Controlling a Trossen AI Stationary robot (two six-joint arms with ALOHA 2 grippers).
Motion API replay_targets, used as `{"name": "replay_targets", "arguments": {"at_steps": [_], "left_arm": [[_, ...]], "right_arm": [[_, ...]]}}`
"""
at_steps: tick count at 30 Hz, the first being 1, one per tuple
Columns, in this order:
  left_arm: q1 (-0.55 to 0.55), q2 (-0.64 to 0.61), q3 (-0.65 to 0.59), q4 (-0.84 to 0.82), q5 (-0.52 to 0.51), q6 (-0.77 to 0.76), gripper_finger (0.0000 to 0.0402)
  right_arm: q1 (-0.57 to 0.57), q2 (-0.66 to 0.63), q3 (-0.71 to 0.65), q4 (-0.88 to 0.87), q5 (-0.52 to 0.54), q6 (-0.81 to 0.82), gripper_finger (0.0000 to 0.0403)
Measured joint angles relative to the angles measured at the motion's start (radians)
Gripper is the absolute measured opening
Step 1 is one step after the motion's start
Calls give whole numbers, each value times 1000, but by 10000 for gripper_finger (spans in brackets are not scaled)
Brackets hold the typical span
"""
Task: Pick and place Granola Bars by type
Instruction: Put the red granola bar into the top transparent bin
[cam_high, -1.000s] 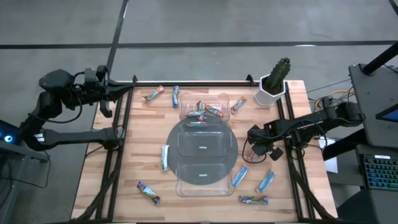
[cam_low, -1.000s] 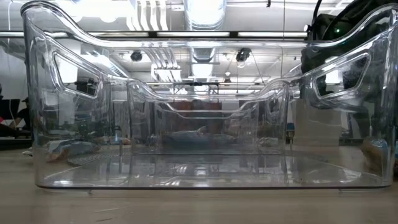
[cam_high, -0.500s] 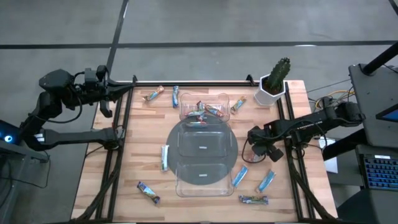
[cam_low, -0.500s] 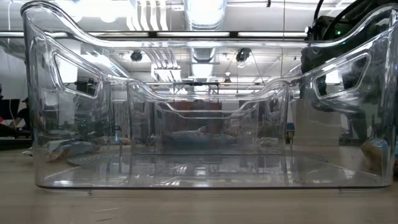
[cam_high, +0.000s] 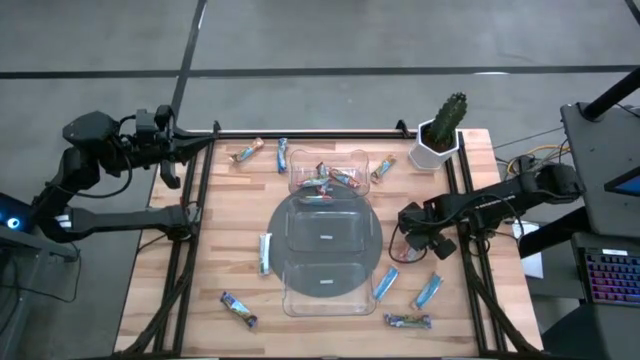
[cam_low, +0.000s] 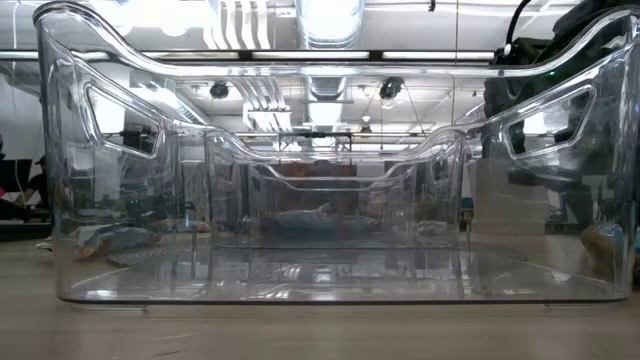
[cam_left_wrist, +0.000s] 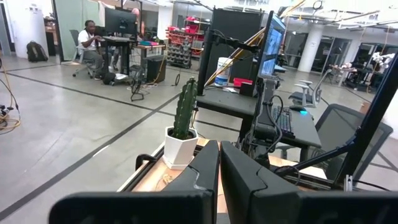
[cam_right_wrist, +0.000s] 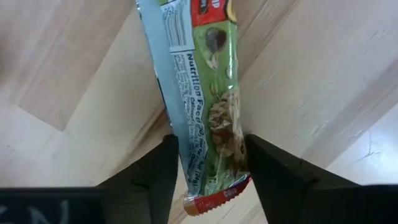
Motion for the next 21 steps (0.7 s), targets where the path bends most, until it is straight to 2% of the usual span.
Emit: {"name": "replay_targets", "arguments": {"at_steps": [6,11,15,21], "left_arm": [[0,0,0,0,0,-9,0],[0,0,0,0,0,-8,0],[0,0,0,0,0,-8,0],[0,0,0,0,0,-8,0]], "right_arm": [[0,83,41,-15,10,1,111],[0,84,70,-24,8,15,68],[2,51,86,-5,-29,62,63],[0,-6,128,-76,-17,109,65]]}}
